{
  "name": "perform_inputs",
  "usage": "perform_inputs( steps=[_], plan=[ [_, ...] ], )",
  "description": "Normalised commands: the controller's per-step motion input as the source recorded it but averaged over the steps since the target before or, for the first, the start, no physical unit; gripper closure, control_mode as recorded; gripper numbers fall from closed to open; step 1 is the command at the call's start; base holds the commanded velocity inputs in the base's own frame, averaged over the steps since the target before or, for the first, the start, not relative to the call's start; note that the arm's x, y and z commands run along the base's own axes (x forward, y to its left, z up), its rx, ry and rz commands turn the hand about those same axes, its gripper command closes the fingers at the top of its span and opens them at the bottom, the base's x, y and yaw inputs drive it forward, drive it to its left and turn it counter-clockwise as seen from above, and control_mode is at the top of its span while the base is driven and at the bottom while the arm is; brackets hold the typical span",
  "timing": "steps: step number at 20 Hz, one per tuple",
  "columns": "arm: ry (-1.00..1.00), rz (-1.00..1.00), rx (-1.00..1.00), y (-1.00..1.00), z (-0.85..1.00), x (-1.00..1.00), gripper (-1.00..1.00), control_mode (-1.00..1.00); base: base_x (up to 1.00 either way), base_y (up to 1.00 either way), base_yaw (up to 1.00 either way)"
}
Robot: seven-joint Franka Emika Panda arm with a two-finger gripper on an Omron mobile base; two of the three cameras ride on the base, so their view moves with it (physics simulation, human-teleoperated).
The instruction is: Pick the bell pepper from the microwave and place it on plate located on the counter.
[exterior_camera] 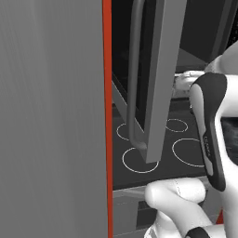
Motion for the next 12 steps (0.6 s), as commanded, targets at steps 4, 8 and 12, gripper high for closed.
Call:
perform_inputs(
  steps=[4, 8, 12],
  plan=[
    [0.04, 0.0, 0.0, 0.03, -0.33, -0.21, 1.0, -1.0, 0.0, 0.0, 0.0],
    [0.0, 0.0, 0.0, 0.0, -0.28, -0.05, 1.0, -1.0, 0.0, 0.0, 0.0],
    [0.0, 0.0, 0.0, 0.02, -0.34, -0.08, 1.0, -1.0, 0.0, 0.0, 0.0]
  ],
)
